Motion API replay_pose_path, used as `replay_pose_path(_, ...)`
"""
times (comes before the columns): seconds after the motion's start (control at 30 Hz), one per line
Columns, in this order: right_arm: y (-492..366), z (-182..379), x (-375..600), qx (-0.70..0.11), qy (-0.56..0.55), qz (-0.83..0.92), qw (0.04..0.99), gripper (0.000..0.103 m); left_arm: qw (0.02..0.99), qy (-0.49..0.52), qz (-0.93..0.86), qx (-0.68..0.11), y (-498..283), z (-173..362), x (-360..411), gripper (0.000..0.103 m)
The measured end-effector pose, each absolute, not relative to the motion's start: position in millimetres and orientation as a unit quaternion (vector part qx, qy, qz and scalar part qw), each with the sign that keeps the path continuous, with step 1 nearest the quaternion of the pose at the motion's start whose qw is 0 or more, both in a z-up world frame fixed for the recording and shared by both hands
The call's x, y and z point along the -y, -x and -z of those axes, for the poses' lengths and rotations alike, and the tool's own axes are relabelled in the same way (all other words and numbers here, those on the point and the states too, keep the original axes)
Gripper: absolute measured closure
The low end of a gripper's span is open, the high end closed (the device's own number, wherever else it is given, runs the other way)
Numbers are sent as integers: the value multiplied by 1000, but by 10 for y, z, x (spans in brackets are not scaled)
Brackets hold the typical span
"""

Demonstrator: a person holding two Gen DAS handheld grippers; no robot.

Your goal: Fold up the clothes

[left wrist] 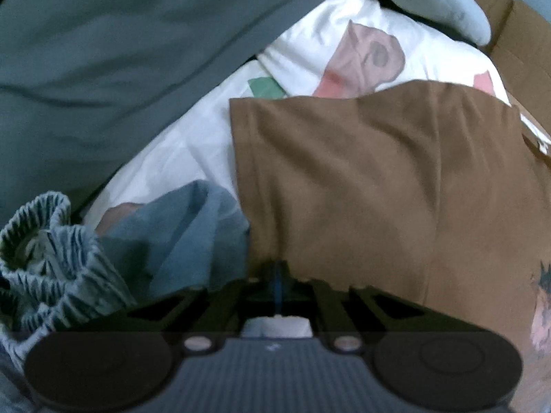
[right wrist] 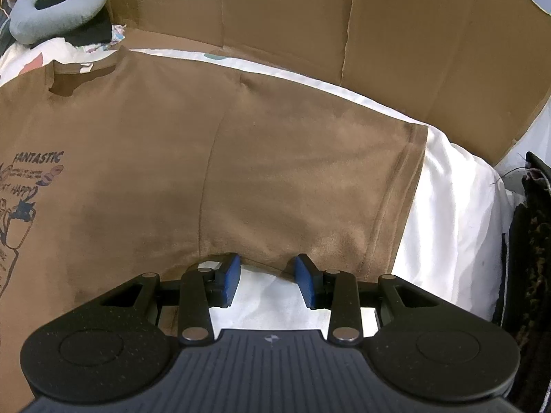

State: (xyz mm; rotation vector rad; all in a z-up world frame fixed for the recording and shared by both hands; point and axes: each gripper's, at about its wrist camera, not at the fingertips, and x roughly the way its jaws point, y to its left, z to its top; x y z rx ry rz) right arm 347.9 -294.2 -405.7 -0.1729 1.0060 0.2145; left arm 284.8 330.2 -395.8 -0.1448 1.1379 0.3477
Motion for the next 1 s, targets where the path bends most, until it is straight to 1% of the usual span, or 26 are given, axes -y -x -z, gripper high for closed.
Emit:
replay_pose_path(0.17,-3500,4081,2958,-478,83,-98,869,61,817,16,-177,-548,-2857,3948,-3195,101)
replay_pose_path(0.33,-3506,4076,2974,-479,81,-94,869,61,807,-3,-207,-553,-2880,3798,-3123,100)
replay_pose_path(0.37,-3504,4069,2976,-479,81,-92,869,61,808,-6,-210,-551,-2889,3744,-3109,96)
replay_pose_path(0.4,-3502,4062,2977,-480,82,-91,869,61,811,-7,-207,-547,-2905,3686,-3089,95)
replay_pose_path(0.53,-3503,3992,2975,-476,77,-88,871,61,827,-7,-192,-529,-2992,3470,-3001,95)
replay_pose_path(0.67,-3542,3891,2941,-464,71,-90,879,61,848,11,-169,-502,-3166,3362,-2863,95)
replay_pose_path(0.87,-3698,3784,2844,-449,68,-95,886,61,874,16,-107,-474,-3570,3424,-2505,95)
replay_pose_path(1.0,-3795,3770,2797,-455,93,-73,883,61,880,18,-86,-466,-3858,3530,-2330,95)
